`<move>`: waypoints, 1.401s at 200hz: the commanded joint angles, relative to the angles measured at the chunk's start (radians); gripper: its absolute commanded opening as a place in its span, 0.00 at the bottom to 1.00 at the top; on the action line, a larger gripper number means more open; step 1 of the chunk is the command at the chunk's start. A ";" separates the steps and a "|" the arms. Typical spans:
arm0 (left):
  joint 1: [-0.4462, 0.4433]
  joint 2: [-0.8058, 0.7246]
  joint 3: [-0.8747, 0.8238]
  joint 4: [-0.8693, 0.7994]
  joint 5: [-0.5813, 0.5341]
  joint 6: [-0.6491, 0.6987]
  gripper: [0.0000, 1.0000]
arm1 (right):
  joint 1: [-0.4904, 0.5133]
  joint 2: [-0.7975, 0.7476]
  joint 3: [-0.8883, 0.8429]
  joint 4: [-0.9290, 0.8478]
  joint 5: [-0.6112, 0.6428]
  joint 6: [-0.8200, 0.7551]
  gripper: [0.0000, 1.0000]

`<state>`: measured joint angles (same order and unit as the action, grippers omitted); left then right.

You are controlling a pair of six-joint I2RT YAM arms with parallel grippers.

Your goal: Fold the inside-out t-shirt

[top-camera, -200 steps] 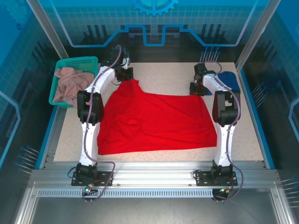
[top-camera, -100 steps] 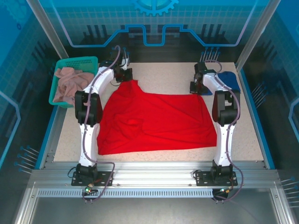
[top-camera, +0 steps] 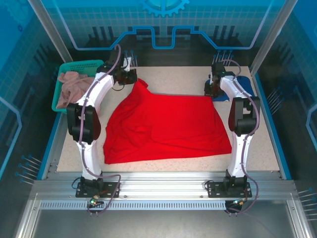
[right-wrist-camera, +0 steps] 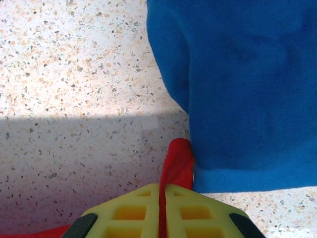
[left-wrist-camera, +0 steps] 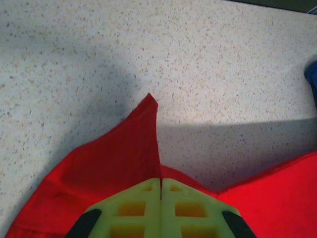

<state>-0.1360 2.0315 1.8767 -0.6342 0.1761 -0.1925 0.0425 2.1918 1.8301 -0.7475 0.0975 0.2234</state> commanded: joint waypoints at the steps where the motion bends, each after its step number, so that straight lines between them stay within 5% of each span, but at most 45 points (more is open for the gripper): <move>1: -0.002 -0.095 -0.074 0.048 -0.020 -0.034 0.00 | -0.014 -0.079 -0.043 -0.020 -0.015 -0.031 0.11; 155: -0.128 -0.590 -0.818 0.276 -0.084 -0.242 0.00 | -0.023 -0.392 -0.521 0.093 0.000 -0.010 0.14; 280: -0.162 -0.655 -0.928 0.164 -0.122 -0.170 0.00 | -0.048 -0.441 -0.592 0.083 -0.065 0.013 0.08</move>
<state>-0.2882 1.4033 0.9463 -0.4156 0.0704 -0.4026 0.0177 1.7943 1.2423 -0.6498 0.0830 0.2176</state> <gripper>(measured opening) 0.054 0.083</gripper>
